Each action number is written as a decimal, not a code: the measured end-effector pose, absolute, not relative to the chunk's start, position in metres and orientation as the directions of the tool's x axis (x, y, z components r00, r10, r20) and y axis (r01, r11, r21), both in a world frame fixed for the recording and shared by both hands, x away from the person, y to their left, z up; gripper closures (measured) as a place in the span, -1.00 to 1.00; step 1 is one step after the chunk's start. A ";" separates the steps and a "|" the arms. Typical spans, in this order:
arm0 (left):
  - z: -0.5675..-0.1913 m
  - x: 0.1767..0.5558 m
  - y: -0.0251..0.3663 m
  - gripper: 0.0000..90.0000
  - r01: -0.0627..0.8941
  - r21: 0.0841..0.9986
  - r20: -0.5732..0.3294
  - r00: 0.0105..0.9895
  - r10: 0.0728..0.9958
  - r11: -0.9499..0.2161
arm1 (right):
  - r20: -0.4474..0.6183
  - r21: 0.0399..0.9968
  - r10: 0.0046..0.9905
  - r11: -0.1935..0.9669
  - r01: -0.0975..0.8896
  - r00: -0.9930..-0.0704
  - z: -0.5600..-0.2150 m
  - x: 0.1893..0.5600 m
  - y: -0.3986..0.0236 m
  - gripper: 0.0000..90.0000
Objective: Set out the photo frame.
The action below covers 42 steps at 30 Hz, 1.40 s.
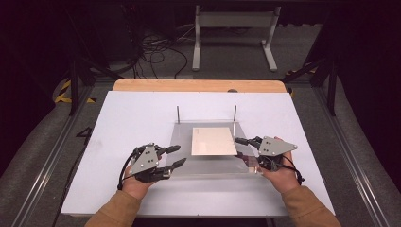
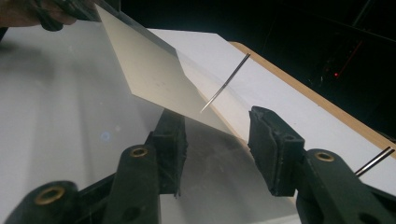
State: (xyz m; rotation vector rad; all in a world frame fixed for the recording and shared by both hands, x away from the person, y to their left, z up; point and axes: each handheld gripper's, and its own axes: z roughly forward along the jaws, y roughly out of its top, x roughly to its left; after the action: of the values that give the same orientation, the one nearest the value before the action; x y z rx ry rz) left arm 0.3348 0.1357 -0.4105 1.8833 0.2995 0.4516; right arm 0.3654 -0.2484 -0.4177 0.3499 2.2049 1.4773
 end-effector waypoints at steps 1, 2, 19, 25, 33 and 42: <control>-0.411 0.335 0.136 0.17 -0.011 0.938 0.164 0.895 0.416 -0.347 | -0.240 0.917 0.451 0.395 -0.049 -0.860 -0.417 0.366 -0.249 0.25; -0.410 0.335 0.135 0.17 -0.015 0.937 0.168 0.895 0.414 -0.348 | -0.240 0.917 0.451 0.395 -0.049 -0.860 -0.417 0.366 -0.249 0.25; -0.401 0.333 0.135 0.23 -0.080 0.937 0.234 0.866 0.442 -0.340 | -0.312 0.887 0.461 0.455 -0.080 -0.831 -0.405 0.366 -0.244 0.37; -0.391 0.329 0.134 0.24 -0.122 0.930 0.279 0.848 0.450 -0.346 | -0.275 0.902 0.474 0.427 -0.054 -0.836 -0.400 0.365 -0.245 0.37; -0.373 0.316 0.134 0.24 -0.183 0.928 0.320 0.838 0.442 -0.326 | -0.250 0.907 0.454 0.419 -0.043 -0.855 -0.386 0.357 -0.247 0.42; -0.356 0.299 0.133 0.25 -0.242 0.920 0.363 0.827 0.430 -0.309 | -0.243 0.900 0.436 0.435 -0.033 -0.866 -0.360 0.337 -0.250 0.45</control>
State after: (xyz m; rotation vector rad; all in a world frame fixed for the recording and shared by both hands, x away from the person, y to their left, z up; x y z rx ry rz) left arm 0.2986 0.1327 -0.3562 1.7644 0.1450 0.6717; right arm 0.3369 -0.2505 -0.3602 0.3400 2.2487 1.4243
